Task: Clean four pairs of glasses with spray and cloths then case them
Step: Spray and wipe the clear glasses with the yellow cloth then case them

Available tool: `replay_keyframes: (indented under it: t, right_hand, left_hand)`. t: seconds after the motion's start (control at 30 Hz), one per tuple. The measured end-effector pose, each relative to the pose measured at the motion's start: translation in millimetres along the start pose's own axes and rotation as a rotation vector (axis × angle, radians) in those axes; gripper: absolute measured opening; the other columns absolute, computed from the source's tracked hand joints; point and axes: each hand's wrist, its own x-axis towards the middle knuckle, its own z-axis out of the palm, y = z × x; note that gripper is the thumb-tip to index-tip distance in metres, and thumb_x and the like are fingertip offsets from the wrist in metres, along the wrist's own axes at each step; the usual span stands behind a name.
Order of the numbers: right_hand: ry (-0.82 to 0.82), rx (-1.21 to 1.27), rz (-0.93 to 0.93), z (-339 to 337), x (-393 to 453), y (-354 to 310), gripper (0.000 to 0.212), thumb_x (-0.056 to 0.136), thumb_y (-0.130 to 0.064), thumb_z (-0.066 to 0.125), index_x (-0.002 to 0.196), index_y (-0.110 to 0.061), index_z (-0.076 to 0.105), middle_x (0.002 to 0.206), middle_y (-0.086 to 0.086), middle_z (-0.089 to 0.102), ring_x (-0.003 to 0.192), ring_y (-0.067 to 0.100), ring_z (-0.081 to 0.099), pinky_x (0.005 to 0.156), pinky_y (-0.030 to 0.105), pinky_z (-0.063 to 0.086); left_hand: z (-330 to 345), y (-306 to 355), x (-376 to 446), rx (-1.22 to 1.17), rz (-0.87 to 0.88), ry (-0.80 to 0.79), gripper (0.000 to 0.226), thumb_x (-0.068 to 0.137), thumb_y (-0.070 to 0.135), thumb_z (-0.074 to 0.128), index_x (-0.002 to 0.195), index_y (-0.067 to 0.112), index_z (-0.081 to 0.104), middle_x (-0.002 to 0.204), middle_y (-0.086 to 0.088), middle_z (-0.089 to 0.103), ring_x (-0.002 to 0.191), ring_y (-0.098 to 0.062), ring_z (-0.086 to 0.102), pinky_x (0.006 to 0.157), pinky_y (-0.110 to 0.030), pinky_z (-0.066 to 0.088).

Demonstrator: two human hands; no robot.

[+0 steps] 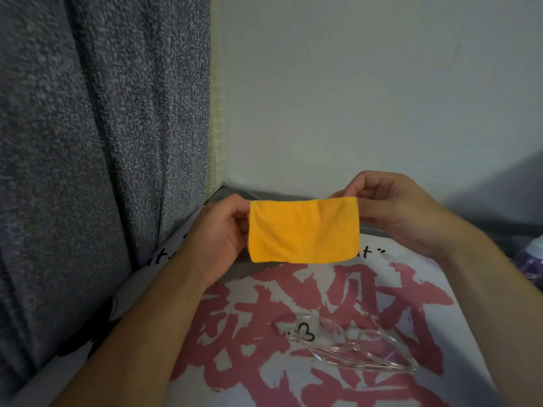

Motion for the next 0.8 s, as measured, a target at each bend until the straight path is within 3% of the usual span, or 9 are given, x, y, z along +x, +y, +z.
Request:
replay_keyframes:
  t: [0.07,0.13,0.23,0.37,0.47,0.53,0.6,0.7,0.8]
  right_hand:
    - [0.016,-0.051,-0.009,-2,0,-1,0.007,0.083,-0.007,0.071,0.086,-0.006,0.065,0.083,0.018,0.073,0.077,0.027,0.071,0.076,0.032,0.058]
    - [0.022,-0.044,-0.018,-2,1,-3,0.013,0.092,0.005,0.063,0.089,-0.007,0.062,0.076,0.021,0.067,0.071,0.029,0.068,0.075,0.036,0.059]
    - [0.017,-0.052,-0.043,2,2,-4,0.022,0.096,0.013,0.051,0.09,-0.008,0.058,0.07,0.019,0.061,0.063,0.028,0.063,0.066,0.035,0.057]
    - [0.013,-0.076,-0.024,6,3,-5,0.018,0.099,0.007,0.052,0.1,-0.004,0.066,0.082,0.031,0.062,0.066,0.033,0.064,0.062,0.035,0.057]
    - [0.046,-0.085,0.027,5,2,-4,0.025,0.101,0.003,0.05,0.107,-0.008,0.071,0.082,0.019,0.066,0.069,0.029,0.067,0.063,0.034,0.058]
    - [0.084,-0.003,0.117,4,3,2,0.03,0.104,-0.001,0.044,0.115,-0.012,0.069,0.087,0.016,0.068,0.075,0.03,0.069,0.067,0.041,0.06]
    - [0.102,0.191,0.241,3,6,11,0.03,0.107,-0.015,0.041,0.126,-0.016,0.065,0.107,0.02,0.071,0.09,0.036,0.07,0.081,0.055,0.058]
    - [0.034,0.422,0.393,5,6,30,0.041,0.102,-0.041,0.047,0.135,-0.018,0.055,0.122,0.019,0.071,0.108,0.037,0.07,0.086,0.05,0.06]
    - [0.09,0.274,0.364,6,8,44,0.068,0.085,-0.011,0.071,0.147,-0.017,0.045,0.114,0.013,0.075,0.102,0.031,0.073,0.081,0.04,0.06]
  left_hand:
    - [-1,4,-1,-0.073,-0.094,-0.007,0.053,0.075,0.031,0.064,0.12,0.007,0.051,0.116,-0.014,0.045,0.103,-0.03,0.043,0.092,-0.05,0.043]
    - [0,6,-3,-0.113,-0.152,0.012,0.037,0.089,0.026,0.055,0.121,0.007,0.055,0.11,-0.018,0.053,0.097,-0.032,0.054,0.086,-0.043,0.052]
    - [3,1,-5,-0.133,-0.197,0.029,0.029,0.104,0.019,0.043,0.112,0.0,0.064,0.1,-0.013,0.069,0.082,-0.02,0.069,0.069,-0.031,0.06]
    - [6,-1,-6,-0.183,-0.265,0.007,0.04,0.107,0.03,0.041,0.117,-0.001,0.065,0.108,-0.017,0.075,0.087,-0.023,0.075,0.075,-0.036,0.063]
    - [6,0,-6,-0.179,-0.269,0.0,0.047,0.104,0.039,0.047,0.121,0.0,0.064,0.118,-0.018,0.072,0.097,-0.026,0.073,0.081,-0.039,0.062]
    - [7,-1,-6,-0.093,-0.229,-0.028,0.031,0.102,0.023,0.052,0.118,0.001,0.066,0.118,-0.017,0.072,0.097,-0.023,0.072,0.08,-0.036,0.063]
    - [8,-3,-6,-0.053,-0.197,-0.04,0.022,0.099,0.007,0.053,0.116,0.0,0.065,0.116,-0.018,0.073,0.097,-0.023,0.074,0.078,-0.034,0.063]
    - [7,-7,-6,-0.025,-0.165,-0.014,0.023,0.1,-0.002,0.049,0.12,-0.003,0.061,0.117,-0.021,0.072,0.1,-0.027,0.073,0.078,-0.036,0.063]
    - [5,-8,-4,0.02,-0.146,0.02,0.023,0.101,-0.001,0.048,0.121,-0.003,0.06,0.117,-0.021,0.072,0.106,-0.032,0.071,0.08,-0.04,0.063]
